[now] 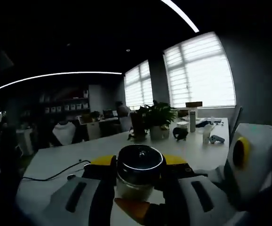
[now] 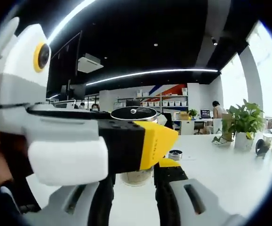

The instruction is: Rotate the seasoning bottle until the label or dispensing opening points toward the visible target arrow and the bottle remains upright within the marked orientation range

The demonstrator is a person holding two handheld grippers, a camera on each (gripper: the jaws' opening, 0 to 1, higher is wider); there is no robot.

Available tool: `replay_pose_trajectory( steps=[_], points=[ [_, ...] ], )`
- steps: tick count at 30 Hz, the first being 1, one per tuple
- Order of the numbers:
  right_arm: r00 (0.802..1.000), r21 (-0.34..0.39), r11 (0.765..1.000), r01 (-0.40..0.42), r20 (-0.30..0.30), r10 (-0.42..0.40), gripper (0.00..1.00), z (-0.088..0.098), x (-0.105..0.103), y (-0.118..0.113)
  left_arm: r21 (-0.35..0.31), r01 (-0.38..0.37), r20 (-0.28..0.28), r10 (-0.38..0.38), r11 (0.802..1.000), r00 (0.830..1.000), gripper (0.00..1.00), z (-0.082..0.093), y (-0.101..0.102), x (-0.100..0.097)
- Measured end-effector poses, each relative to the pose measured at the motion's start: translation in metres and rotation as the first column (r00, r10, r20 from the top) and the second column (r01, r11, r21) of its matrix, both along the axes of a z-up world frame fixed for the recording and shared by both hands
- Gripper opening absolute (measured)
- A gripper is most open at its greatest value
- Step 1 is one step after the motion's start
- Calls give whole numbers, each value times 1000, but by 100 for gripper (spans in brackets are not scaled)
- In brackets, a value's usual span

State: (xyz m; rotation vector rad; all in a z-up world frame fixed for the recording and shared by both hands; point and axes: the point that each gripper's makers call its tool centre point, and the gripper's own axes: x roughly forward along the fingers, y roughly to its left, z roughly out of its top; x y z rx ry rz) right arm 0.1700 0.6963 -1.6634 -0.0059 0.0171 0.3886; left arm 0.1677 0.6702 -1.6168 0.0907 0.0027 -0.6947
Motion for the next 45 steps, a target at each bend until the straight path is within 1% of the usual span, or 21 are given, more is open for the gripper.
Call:
replay_pose_trajectory(
  steps=[3,4,7,10,14,16,19,22,23,24,25,30,31,33,35,37,39,41,42,43,45],
  points=[
    [1000,-5,1000,-2,-1,2,29,-2,-1,2,10,-13,3,13,1000,1000,39,-1,2,1],
    [1000,-7,1000,-5,14,5,29,-1,-1,2,10,-23,13,23,1000,1000,39,-1,3,0],
    [1000,-12,1000,1,20,0,29,-2,-2,3,12,-40,21,40,999,999,39,-1,4,0],
    [1000,-10,1000,0,20,0,29,-2,-2,3,2,-61,23,61,998,998,39,-2,6,1],
    [1000,3,1000,-5,15,5,29,-3,-3,5,9,-80,32,80,997,996,39,-3,7,1],
    [1000,15,1000,-16,21,16,29,-2,-4,6,-6,-101,39,101,995,994,38,-1,9,2],
    [1000,10,1000,-16,26,16,29,-1,-5,6,-22,-104,46,105,994,993,38,0,9,1],
    [999,2,1000,-20,28,20,29,-1,-5,5,-25,-91,51,92,996,994,38,0,9,1],
    [999,9,999,-37,13,37,29,-3,-5,7,-13,-89,57,90,996,994,38,0,9,1],
    [999,10,999,-42,20,42,29,-3,-3,6,-5,-84,53,84,996,995,38,-1,9,2],
    [998,7,998,-55,9,54,29,-5,-3,8,2,-80,48,79,997,996,38,-4,10,2],
    [997,2,997,-77,-7,77,29,-10,-4,9,-4,-45,28,45,999,999,38,-8,12,3],
    [996,-4,996,-84,-12,84,29,-10,-4,10,8,-21,32,21,1000,999,38,-9,11,2],
    [994,-13,994,-107,-27,106,29,-13,-3,11,-6,2,15,-2,1000,1000,38,-12,12,3],
    [992,-22,993,-118,-36,117,30,-15,-3,11,-9,37,-2,-37,999,999,38,-15,11,3],
    [991,-17,992,-127,-44,126,30,-16,-4,10,0,64,-8,-64,998,998,38,-16,10,2],
    [990,-15,991,-136,-46,135,30,-16,-5,11,4,74,-12,-74,997,997,38,-17,10,2],
    [985,-6,987,-162,-59,161,30,-18,-5,11,11,90,-16,-90,996,996,38,-18,9,1],
    [984,-5,986,-165,-61,165,30,-18,-5,11,9,99,-20,-99,995,995,38,-19,9,1],
    [984,-4,985,-170,-61,169,30,-18,-5,10,5,123,-19,-123,992,992,37,-19,7,-1],
    [982,-6,983,-182,-61,181,30,-18,-6,10,-7,138,-28,-138,990,990,37,-18,8,-1]
  ],
)
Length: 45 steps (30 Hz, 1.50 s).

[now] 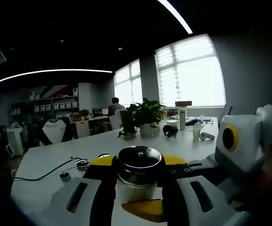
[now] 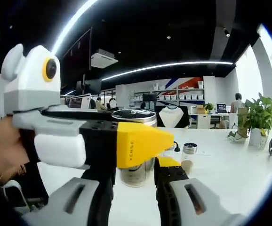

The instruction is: Rotate the seasoning bottle until the label or dispensing opening points toward the visible target arrow and the bottle remains upright within the marked orientation range

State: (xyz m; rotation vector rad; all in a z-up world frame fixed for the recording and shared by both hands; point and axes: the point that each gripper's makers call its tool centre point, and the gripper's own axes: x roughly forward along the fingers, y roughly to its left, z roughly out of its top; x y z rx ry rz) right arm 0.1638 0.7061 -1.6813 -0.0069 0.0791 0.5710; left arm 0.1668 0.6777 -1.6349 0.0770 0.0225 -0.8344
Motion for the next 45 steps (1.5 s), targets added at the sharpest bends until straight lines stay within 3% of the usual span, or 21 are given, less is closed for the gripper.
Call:
replay_pose_trajectory(
  steps=[8,11,12,14,16,18,19,26,28,30,39,43,45],
  points=[
    [998,57,997,-60,-4,60,31,3,-4,-2,-17,122,-31,-123,992,992,38,3,-3,-4],
    [996,71,993,-91,-12,92,31,3,-6,0,-93,160,-95,-169,983,981,38,4,-1,-4],
    [992,137,983,-120,-23,125,31,6,-10,2,-117,175,-105,-187,978,977,38,5,2,-4],
    [989,167,976,-141,-27,148,32,6,-12,1,-147,197,-115,-215,969,970,38,8,5,-6],
    [986,168,973,-157,-26,164,32,6,-15,1,-159,227,-118,-246,961,962,38,10,6,-9],
    [983,162,971,-174,-27,181,33,6,-18,3,-139,294,-130,-312,945,941,38,8,3,-17],
    [983,161,971,-178,-25,185,32,7,-18,5,-153,279,-133,-300,948,945,38,10,4,-13],
    [981,144,972,-186,-21,191,32,10,-21,8,-163,342,-148,-366,925,919,38,18,5,-14],
    [981,138,972,-188,-18,193,32,11,-21,9,-151,395,-134,-415,906,900,38,19,4,-20],
    [980,136,971,-195,-20,200,31,11,-22,11,-165,382,-150,-406,909,901,38,18,5,-19],
    [978,74,975,-207,-7,208,31,8,-24,16,-119,416,-144,-431,901,891,38,12,7,-22],
    [982,57,981,-187,6,187,30,8,-26,15,-121,409,-145,-424,904,894,38,12,6,-24],
    [990,70,988,-139,6,139,30,10,-24,12,-128,394,-142,-410,910,901,38,13,4,-23]
  ],
)
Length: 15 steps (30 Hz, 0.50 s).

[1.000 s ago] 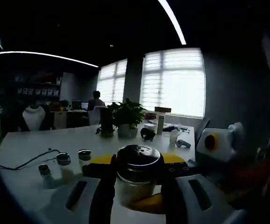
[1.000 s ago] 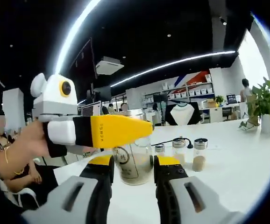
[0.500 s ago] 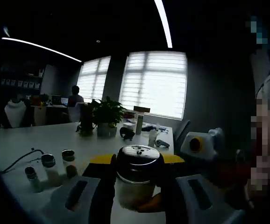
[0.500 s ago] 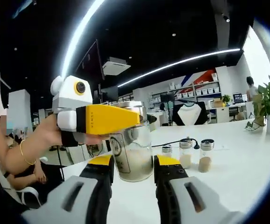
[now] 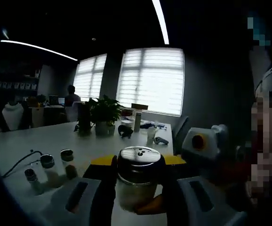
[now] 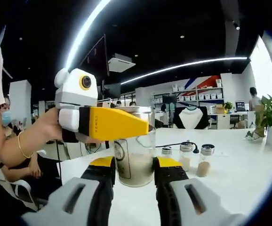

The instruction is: Rotate the seasoning bottle until the label or dispensing opening points toward the visible target arrow and the bottle remains upright within the marked orientation range

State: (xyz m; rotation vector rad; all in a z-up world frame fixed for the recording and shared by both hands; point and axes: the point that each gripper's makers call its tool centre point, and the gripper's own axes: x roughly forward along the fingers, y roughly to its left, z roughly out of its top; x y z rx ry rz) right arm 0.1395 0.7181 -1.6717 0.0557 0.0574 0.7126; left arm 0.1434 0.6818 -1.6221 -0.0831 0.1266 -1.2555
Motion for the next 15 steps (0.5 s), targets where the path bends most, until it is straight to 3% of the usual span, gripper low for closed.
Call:
replay_pose_trajectory(
  steps=[4,8,15],
  points=[
    [999,43,999,28,-28,-27,29,0,1,-2,-6,-30,1,30,1000,1000,38,1,-4,0],
    [998,10,998,56,-23,-56,29,-3,2,-6,12,-71,13,71,997,997,37,-3,-6,0],
    [995,13,995,95,-36,-94,29,-5,5,-11,13,-148,31,147,989,989,37,-2,-8,4]
  ],
)
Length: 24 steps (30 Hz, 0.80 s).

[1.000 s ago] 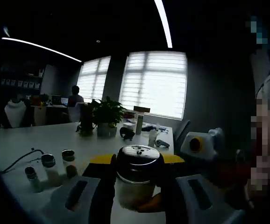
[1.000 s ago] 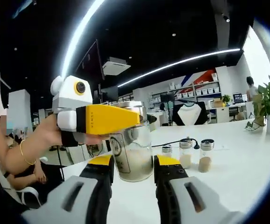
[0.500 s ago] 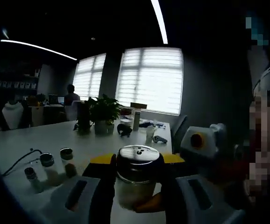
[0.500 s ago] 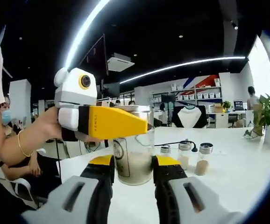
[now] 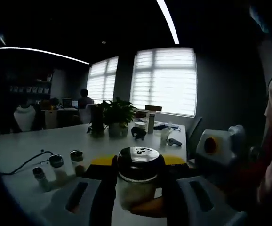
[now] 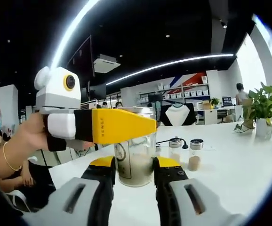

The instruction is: Rotate the seasoning bottle until the label or dispensing opening points toward the visible target arrow and the bottle remains upright within the marked orientation range

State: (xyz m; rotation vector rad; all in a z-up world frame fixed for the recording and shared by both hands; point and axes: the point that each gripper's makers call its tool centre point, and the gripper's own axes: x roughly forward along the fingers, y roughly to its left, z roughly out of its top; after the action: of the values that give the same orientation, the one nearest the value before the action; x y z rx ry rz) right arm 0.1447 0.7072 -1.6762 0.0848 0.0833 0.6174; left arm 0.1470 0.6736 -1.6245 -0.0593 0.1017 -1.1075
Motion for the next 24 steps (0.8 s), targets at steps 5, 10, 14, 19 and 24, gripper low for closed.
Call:
replay_pose_trajectory(
  steps=[5,10,14,19,24],
  points=[
    [999,-17,999,41,3,-41,29,-1,4,-5,-37,-101,25,102,994,994,37,1,0,6],
    [998,-30,997,67,5,-66,29,-3,5,-8,-18,-183,72,184,983,980,37,-2,-4,4],
    [997,-49,996,75,8,-75,29,-4,5,-10,-14,-281,116,280,960,953,38,-4,-3,9],
    [996,-72,994,82,24,-81,29,-3,4,-11,1,-341,157,336,940,929,38,-3,-4,10],
    [997,-88,993,76,31,-73,29,-3,5,-11,-22,-353,154,352,936,923,38,-3,-1,12]
  ],
)
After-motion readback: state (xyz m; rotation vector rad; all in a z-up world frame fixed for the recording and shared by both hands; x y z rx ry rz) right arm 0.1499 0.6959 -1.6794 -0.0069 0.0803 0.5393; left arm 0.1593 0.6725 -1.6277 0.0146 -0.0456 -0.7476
